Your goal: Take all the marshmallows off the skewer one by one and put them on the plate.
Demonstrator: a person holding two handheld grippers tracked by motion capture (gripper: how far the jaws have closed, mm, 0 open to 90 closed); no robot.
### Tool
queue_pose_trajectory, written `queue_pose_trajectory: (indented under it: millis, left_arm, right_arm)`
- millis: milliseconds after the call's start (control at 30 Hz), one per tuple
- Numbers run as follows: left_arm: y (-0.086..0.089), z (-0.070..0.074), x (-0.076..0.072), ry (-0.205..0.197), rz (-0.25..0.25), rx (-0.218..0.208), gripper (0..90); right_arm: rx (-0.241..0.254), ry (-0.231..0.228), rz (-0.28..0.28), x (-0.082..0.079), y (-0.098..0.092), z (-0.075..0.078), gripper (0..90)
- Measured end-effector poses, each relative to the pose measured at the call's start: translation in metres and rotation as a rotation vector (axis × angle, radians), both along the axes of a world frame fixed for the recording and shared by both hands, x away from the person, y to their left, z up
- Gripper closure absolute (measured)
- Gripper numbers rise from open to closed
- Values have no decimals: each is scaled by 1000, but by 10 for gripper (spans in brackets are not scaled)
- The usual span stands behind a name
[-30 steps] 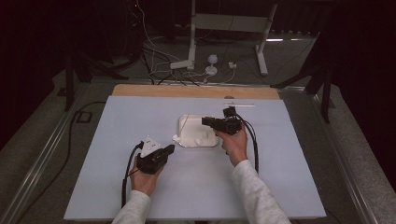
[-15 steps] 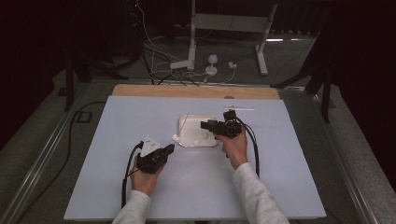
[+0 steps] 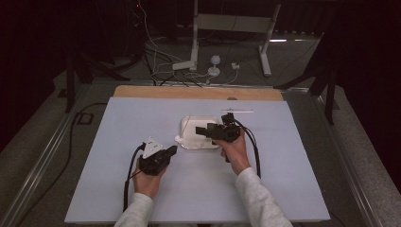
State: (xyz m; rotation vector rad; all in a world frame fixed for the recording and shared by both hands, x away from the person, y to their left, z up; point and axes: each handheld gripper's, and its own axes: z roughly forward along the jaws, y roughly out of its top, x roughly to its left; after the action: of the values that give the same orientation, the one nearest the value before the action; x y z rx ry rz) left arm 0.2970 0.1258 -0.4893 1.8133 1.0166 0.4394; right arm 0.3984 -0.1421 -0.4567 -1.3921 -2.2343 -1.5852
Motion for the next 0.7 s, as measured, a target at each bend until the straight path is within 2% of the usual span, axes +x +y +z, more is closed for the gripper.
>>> queue_pose_trajectory:
  millis: [200,300,400,600,700]
  left_arm:
    - [0,2,0,-3,-4,-11,900]
    - [-1,3,0,-3,-4,-14,900]
    - [-1,3,0,-3,-3,-19,900]
    - [-2,4,0,-4,-6,-21,900]
    - [-2,4,0,-5,-6,-22,900]
  right_arm:
    - [39,7,53,-5,11,0,189]
    - [47,15,79,-7,17,-1,207]
    - [53,20,104,-9,24,-3,260]
    - [88,39,163,-13,37,-7,434]
    - [81,46,184,-15,43,-9,485]
